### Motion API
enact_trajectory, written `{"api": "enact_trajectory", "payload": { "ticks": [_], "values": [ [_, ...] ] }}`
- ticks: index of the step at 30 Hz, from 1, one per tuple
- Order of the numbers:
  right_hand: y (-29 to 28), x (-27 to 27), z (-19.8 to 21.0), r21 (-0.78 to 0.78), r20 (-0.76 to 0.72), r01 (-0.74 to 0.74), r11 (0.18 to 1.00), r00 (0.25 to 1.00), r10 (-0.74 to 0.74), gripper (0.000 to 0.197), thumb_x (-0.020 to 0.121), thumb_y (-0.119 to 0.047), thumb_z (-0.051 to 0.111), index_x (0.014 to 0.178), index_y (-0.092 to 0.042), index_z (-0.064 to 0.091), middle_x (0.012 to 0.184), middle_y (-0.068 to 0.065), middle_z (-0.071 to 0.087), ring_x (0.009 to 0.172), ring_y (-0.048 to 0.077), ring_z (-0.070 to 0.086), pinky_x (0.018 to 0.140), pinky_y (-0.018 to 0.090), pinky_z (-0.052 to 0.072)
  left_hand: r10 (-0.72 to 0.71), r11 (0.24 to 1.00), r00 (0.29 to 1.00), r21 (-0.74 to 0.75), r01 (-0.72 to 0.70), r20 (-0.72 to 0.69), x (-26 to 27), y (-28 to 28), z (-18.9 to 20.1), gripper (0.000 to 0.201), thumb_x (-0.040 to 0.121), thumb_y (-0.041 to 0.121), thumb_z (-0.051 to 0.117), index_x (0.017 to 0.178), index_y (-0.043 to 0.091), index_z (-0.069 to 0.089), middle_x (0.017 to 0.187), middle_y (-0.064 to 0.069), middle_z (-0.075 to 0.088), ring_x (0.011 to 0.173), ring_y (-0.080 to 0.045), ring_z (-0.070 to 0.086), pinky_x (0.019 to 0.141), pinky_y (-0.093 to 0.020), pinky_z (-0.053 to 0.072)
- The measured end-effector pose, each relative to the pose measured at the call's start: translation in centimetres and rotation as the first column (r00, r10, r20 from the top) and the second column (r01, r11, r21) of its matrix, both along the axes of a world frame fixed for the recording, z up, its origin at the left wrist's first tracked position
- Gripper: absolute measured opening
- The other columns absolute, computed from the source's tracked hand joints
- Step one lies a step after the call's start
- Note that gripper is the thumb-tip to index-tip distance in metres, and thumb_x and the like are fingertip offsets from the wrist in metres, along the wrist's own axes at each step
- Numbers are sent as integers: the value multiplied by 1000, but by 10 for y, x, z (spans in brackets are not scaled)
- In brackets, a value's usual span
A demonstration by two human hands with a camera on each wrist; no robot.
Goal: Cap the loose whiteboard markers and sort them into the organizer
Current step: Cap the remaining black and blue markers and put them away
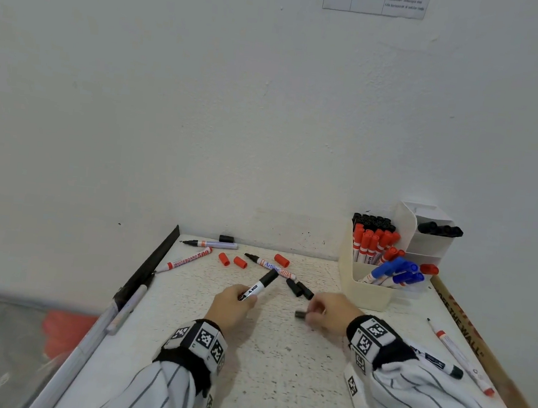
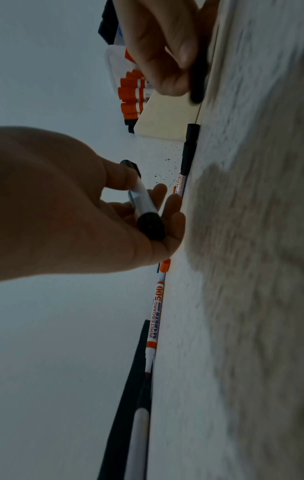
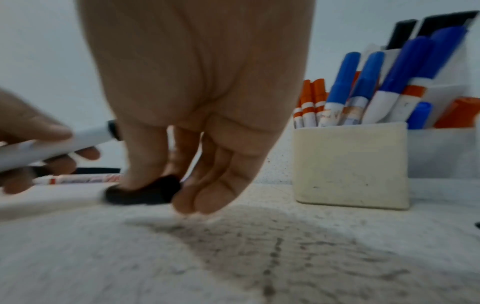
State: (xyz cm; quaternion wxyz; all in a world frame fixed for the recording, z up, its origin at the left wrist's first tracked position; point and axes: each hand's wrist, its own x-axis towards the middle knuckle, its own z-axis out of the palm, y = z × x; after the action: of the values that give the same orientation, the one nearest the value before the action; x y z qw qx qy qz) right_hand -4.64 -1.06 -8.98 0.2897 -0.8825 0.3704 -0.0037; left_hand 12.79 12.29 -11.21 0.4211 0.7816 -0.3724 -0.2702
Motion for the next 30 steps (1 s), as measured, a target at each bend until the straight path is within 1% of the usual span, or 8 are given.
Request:
{"api": "enact_trajectory", "payload": {
  "ticks": [4,7,11,15,18,23,26,30],
  "values": [
    [-17,2,0,-186,234,271,944,946,-225,13,86,-10,58,81,-16,48,89,6,52,76,18,49,60,22,35,13,1000,1000,26,-12,-24,2,5,-1,25,93,24,50,112,9,59,90,-1,57,84,-18,54,88,-36,46],
    [-25,11,-8,-193,216,354,915,925,-312,7,87,-6,56,90,-12,56,108,13,51,88,21,50,74,21,36,3,999,1000,53,-3,-5,3,7,-1,25,93,24,49,111,10,59,87,0,56,79,-16,52,80,-31,45],
    [-33,21,-20,-153,23,288,945,957,-288,33,91,-7,48,123,-8,57,129,14,48,116,26,50,99,26,39,-12,997,1000,83,11,12,3,12,-4,23,94,23,48,108,8,60,74,4,51,63,-10,46,65,-23,39],
    [-26,24,-17,-155,21,247,957,969,-246,37,91,-10,45,128,-8,52,131,10,44,119,24,47,100,27,37,-55,992,997,120,48,50,4,15,-2,17,94,24,47,100,12,59,72,5,49,62,-7,44,61,-21,37],
    [-13,24,2,-157,235,276,948,943,-236,20,94,-25,46,102,-12,60,108,6,52,104,21,52,86,28,39,-92,987,993,136,81,74,0,17,1,18,94,25,47,100,13,60,74,6,49,64,-5,44,59,-18,36],
    [22,29,30,30,82,14,999,997,-17,44,96,-52,28,71,-20,47,69,-2,53,66,13,48,67,26,37,-185,980,981,90,179,64,-19,18,13,23,92,31,52,107,17,62,81,5,56,69,-6,49,65,-20,39],
    [36,27,28,1,164,0,1000,986,0,36,96,-42,40,68,-21,45,67,-5,44,62,10,41,57,21,31,-225,974,962,56,219,156,-29,21,21,23,91,30,55,109,19,63,80,6,57,66,-3,48,59,-15,37],
    [48,17,22,89,392,19,996,919,-53,9,92,-26,53,85,-20,54,70,-5,43,62,6,38,55,14,30,-213,977,959,53,207,188,-32,28,26,25,93,32,53,111,18,63,76,7,55,63,-4,46,57,-16,35]
  ]
}}
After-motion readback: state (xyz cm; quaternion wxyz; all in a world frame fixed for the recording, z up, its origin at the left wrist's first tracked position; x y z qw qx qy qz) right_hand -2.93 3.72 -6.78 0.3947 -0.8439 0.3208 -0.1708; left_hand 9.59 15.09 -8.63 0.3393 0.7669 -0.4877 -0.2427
